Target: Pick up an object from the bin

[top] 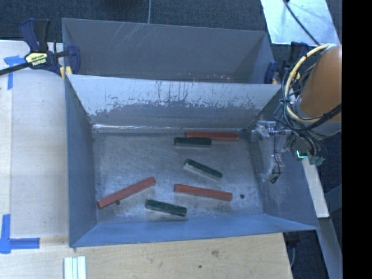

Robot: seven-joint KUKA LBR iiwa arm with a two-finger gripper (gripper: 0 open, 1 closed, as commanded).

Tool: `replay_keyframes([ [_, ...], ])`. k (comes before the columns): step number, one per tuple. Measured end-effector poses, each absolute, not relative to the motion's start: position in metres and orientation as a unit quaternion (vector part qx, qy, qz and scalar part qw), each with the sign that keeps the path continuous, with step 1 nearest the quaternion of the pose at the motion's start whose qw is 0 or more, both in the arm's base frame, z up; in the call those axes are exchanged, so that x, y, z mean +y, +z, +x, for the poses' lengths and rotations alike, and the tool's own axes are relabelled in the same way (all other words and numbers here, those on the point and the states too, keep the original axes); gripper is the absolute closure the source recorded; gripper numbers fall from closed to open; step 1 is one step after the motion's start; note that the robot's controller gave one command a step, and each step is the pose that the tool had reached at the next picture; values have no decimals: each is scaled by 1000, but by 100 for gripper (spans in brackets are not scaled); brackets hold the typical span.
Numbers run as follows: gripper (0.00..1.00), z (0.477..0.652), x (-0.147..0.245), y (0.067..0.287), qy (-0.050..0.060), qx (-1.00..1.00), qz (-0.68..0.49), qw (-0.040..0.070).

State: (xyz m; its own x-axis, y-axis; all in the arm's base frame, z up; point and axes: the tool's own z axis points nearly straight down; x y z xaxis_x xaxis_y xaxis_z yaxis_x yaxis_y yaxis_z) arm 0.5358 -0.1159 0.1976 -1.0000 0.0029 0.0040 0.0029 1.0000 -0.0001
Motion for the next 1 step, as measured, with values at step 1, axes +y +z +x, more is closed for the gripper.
replay_keyframes([
  [1, 0, 541, -91, 109, -1, -998, 59, 2],
])
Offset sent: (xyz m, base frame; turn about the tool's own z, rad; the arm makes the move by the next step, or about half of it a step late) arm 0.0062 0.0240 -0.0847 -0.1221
